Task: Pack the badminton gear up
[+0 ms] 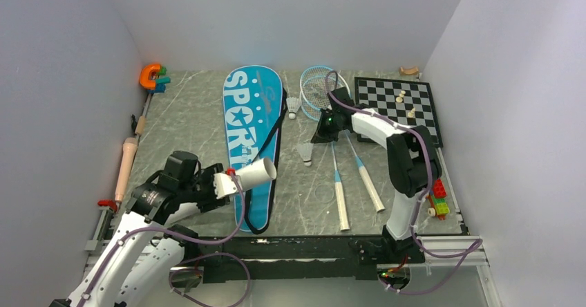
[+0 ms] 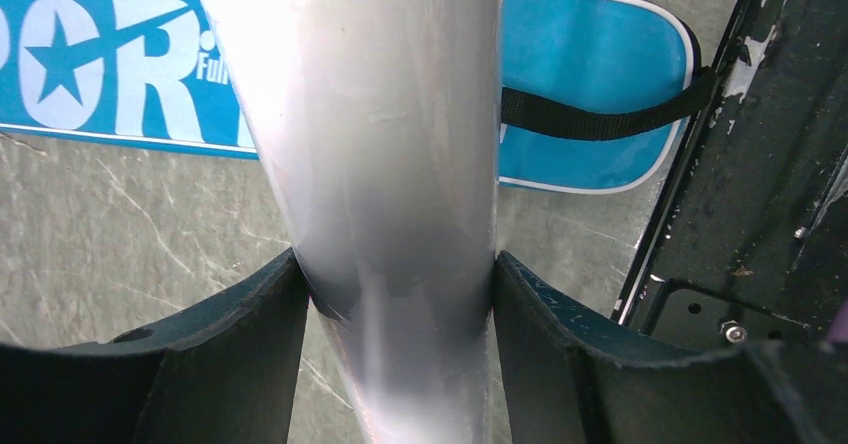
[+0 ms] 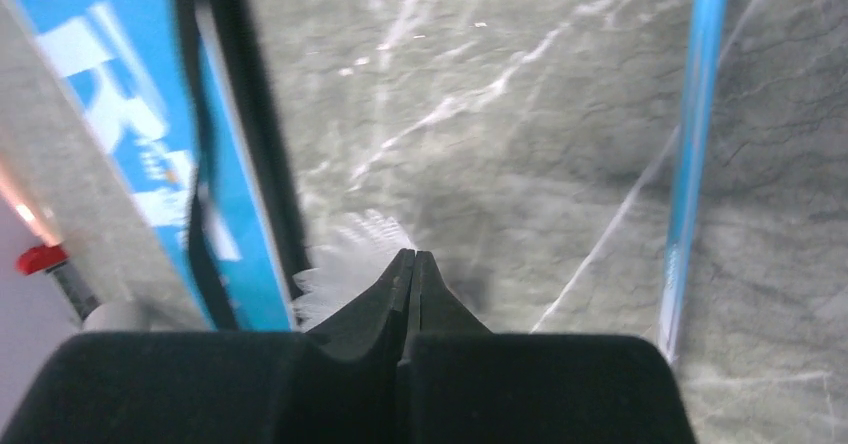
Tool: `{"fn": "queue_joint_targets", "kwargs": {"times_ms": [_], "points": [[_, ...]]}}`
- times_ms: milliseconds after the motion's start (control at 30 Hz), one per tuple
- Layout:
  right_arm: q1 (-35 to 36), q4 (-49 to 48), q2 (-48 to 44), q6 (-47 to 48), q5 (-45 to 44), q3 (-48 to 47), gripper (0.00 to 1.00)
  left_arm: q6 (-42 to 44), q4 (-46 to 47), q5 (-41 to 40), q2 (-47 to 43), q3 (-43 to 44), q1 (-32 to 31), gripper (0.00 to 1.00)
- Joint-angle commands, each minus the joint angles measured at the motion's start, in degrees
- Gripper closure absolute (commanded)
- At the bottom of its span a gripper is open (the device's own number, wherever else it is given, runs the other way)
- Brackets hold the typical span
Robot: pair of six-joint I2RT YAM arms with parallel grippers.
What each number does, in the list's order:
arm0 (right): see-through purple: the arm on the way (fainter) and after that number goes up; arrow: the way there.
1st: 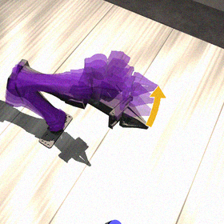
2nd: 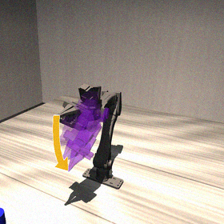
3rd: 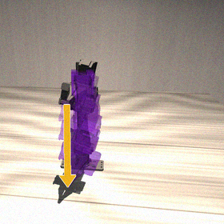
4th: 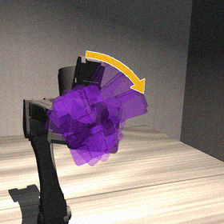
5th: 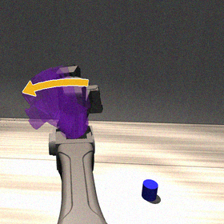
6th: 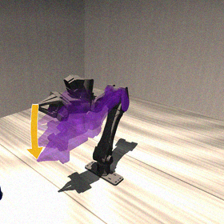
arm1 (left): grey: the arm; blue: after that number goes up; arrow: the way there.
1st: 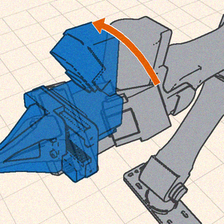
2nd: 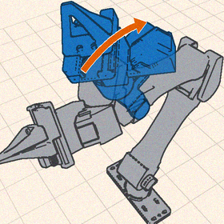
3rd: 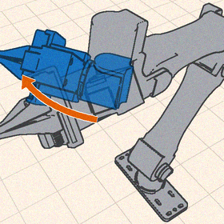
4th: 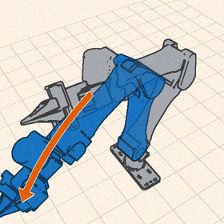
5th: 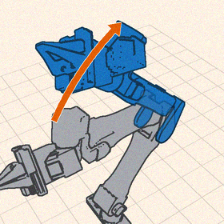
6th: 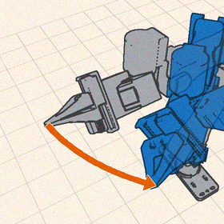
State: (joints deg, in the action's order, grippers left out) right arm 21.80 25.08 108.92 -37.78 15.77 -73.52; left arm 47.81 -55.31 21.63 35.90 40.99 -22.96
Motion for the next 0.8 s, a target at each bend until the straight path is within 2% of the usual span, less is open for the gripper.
{"fn": "queue_joint_targets", "kwargs": {"times_ms": [0,300,367,400,500,567,633,767], "points": [[-0.1,-0.7,-10.0,-1.1,2.9,-1.2,1.0,0.7,2.8,1.0,0.3,3.5,-0.2,0.45],[2.8,-4.8,-30.8,-2.5,2.8,6.1,1.0,-3.1,7.4,4.1,2.0,-0.1,-0.2,0.46],[5.0,-2.0,-32.1,0.3,-1.7,4.9,1.0,-3.6,8.7,4.6,2.8,-1.0,-0.2,0.46],[6.1,1.6,-31.2,2.1,-5.6,3.0,0.96,-3.6,9.0,4.6,3.2,-1.1,-0.2,0.47],[9.1,10.0,-24.9,6.3,-17.0,-2.9,0.63,-4.1,9.5,4.3,4.1,-0.5,-0.2,0.47],[10.7,10.7,-21.4,7.1,-24.3,-4.1,0.43,-4.6,9.9,4.4,3.9,-0.4,-0.2,0.47],[11.4,10.4,-17.8,7.2,-28.4,-5.2,0.37,-4.7,9.7,4.5,3.2,-0.6,-0.2,0.48],[11.6,11.6,-9.4,7.0,-35.1,-10.4,0.37,-3.4,8.5,4.2,1.7,-1.1,-0.2,0.47]]}}
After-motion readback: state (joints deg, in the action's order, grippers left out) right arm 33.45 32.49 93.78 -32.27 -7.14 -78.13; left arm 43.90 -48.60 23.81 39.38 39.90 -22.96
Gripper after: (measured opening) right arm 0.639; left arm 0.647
